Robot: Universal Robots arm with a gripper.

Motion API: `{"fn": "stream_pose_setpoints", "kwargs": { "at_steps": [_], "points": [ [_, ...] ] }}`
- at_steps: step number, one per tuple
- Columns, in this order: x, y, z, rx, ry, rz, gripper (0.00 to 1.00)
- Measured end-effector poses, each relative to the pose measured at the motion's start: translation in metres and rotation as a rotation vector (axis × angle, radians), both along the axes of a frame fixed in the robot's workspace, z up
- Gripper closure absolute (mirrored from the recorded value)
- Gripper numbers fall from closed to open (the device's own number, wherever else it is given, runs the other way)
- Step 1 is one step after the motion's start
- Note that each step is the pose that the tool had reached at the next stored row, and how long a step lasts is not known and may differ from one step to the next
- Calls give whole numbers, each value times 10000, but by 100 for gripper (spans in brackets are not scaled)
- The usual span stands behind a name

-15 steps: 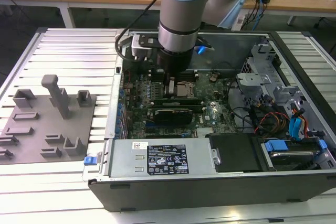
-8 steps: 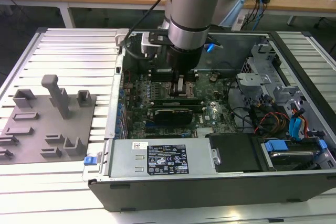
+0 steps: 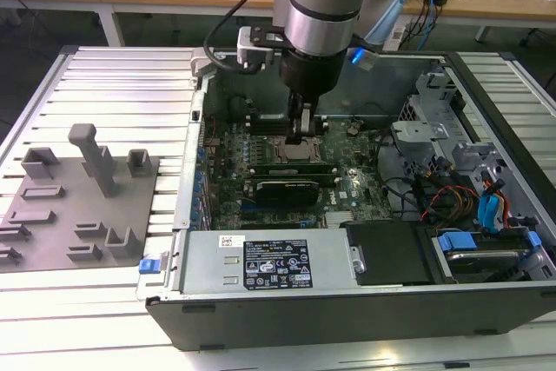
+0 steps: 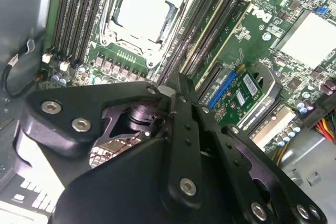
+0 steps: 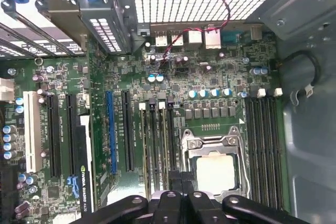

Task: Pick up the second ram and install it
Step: 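Press down the second ram until it locks into place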

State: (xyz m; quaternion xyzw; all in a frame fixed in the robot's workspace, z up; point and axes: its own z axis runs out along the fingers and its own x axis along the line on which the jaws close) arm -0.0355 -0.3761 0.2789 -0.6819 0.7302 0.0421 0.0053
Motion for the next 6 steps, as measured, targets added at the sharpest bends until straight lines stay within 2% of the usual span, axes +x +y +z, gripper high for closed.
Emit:
{"fn": "stream_pose_setpoints", "kwargs": {
  "at_steps": [6],
  "points": [
    [0, 0, 3, -2, 2, 0, 89]
  ]
}}
